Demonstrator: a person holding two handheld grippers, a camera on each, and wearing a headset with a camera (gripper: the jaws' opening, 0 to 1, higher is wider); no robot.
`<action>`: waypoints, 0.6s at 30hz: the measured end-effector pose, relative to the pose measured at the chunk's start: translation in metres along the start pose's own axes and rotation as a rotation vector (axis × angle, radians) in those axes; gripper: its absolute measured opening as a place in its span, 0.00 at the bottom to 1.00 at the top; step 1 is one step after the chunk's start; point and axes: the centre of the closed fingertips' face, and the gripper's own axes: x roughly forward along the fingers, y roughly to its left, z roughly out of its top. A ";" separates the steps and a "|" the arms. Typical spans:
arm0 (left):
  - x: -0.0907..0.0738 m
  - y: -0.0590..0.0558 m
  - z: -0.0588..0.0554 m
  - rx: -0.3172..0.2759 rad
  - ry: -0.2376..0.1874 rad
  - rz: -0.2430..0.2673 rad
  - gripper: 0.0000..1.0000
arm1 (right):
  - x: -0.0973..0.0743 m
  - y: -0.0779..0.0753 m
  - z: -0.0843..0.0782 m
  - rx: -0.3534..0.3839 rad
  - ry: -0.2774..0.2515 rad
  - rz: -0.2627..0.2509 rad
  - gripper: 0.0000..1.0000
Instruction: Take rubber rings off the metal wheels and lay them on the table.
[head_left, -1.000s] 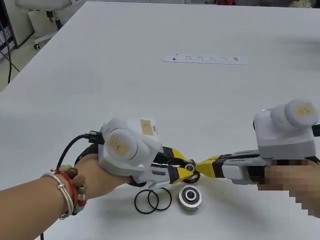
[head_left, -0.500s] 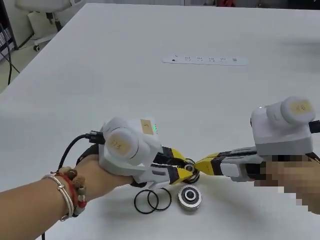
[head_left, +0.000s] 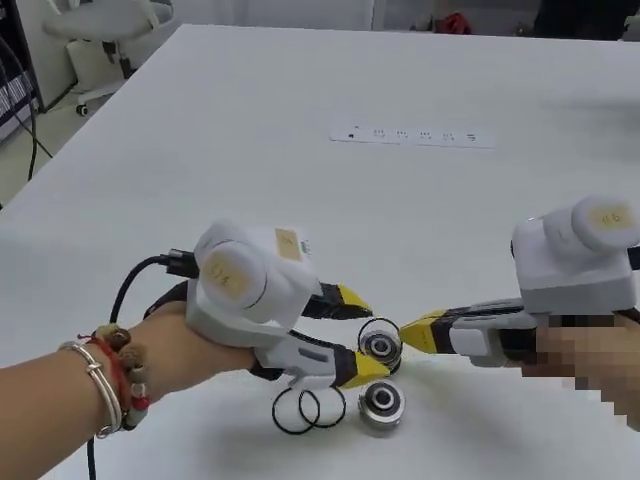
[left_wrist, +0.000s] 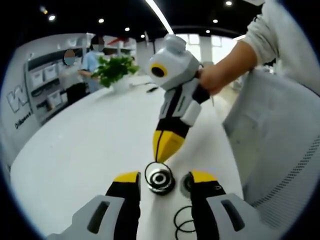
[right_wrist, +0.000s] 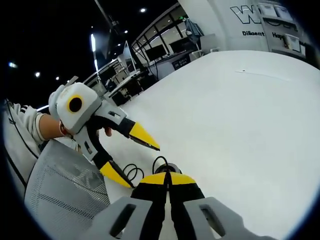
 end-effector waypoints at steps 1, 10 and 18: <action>-0.003 0.000 0.002 -0.003 -0.007 0.000 0.42 | -0.002 0.000 0.000 0.000 -0.001 -0.001 0.00; -0.032 0.000 0.014 -0.031 -0.043 0.028 0.58 | -0.020 0.007 0.005 -0.010 -0.014 -0.007 0.00; -0.060 0.007 0.020 -0.025 -0.075 0.073 0.68 | -0.034 0.011 0.007 -0.018 -0.030 -0.019 0.00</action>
